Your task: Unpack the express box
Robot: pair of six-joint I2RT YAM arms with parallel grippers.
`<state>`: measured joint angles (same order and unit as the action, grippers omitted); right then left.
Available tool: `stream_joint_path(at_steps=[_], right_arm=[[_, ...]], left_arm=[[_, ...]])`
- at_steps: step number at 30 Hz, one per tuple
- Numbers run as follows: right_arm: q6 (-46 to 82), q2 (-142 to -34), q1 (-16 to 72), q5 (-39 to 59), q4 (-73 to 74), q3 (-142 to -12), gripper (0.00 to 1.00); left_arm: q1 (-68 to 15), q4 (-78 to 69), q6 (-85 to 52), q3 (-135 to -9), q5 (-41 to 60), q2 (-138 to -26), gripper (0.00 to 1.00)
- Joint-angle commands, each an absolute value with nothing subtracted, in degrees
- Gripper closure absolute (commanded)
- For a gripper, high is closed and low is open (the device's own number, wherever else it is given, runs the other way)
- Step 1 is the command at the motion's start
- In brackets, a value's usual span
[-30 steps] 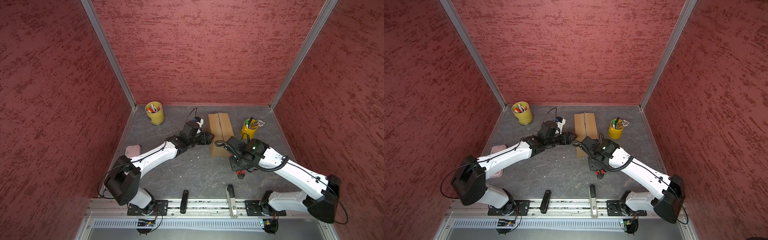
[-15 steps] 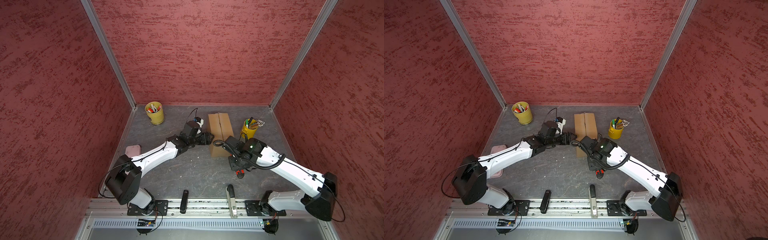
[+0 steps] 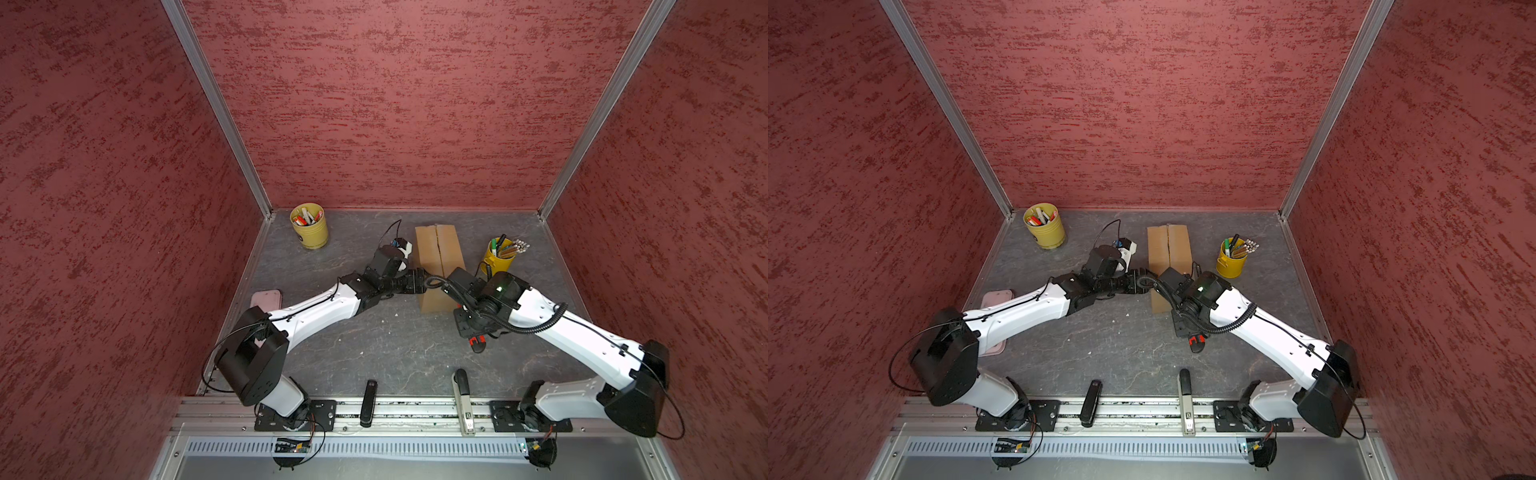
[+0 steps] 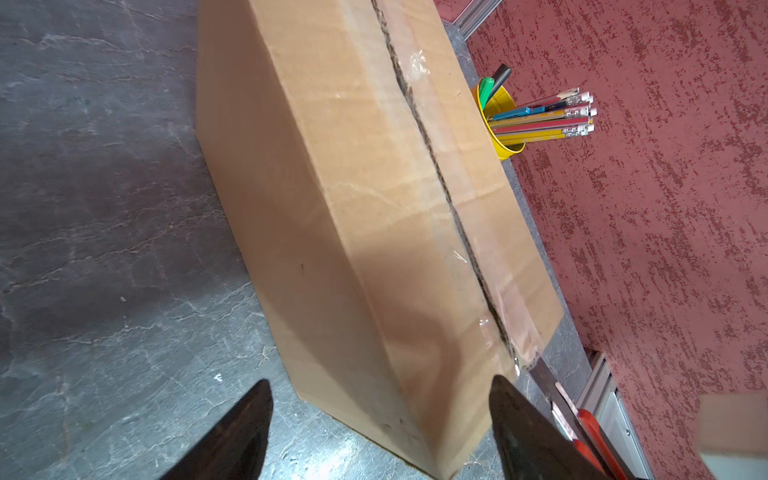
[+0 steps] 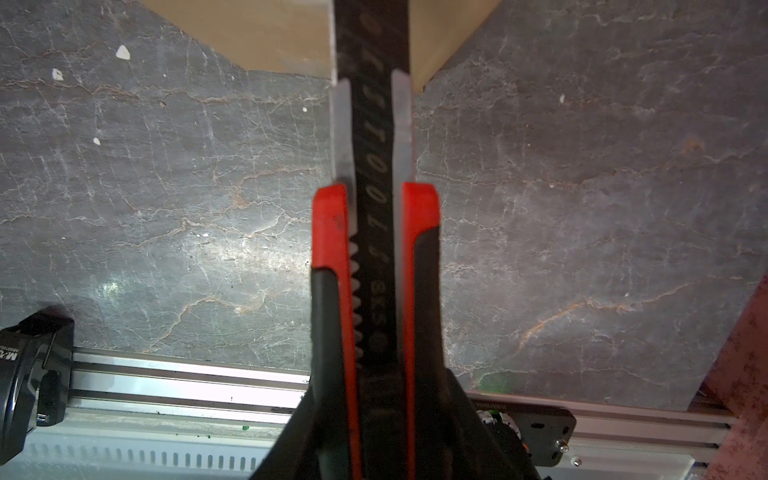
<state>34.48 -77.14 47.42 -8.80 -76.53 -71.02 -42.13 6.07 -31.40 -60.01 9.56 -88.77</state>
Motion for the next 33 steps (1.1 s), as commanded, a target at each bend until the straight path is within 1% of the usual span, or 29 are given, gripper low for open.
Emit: stream_joint_path(at_steps=[1, 12, 33], right_arm=[[34.6, -77.5, 47.1, -10.1, -77.1, -73.5, 1.00], [34.0, -78.7, 47.1, -10.1, -78.0, -75.2, 1.00], [33.6, -79.4, 47.0, -10.9, -79.6, -77.3, 1.00]], left_arm=[[-43.0, 4.7, -30.5, -61.2, 9.6, -90.3, 0.18], [-44.3, 3.7, -30.8, -60.9, 9.3, -92.4, 0.18], [-45.4, 3.3, -30.9, -60.5, 9.3, -92.9, 0.18]])
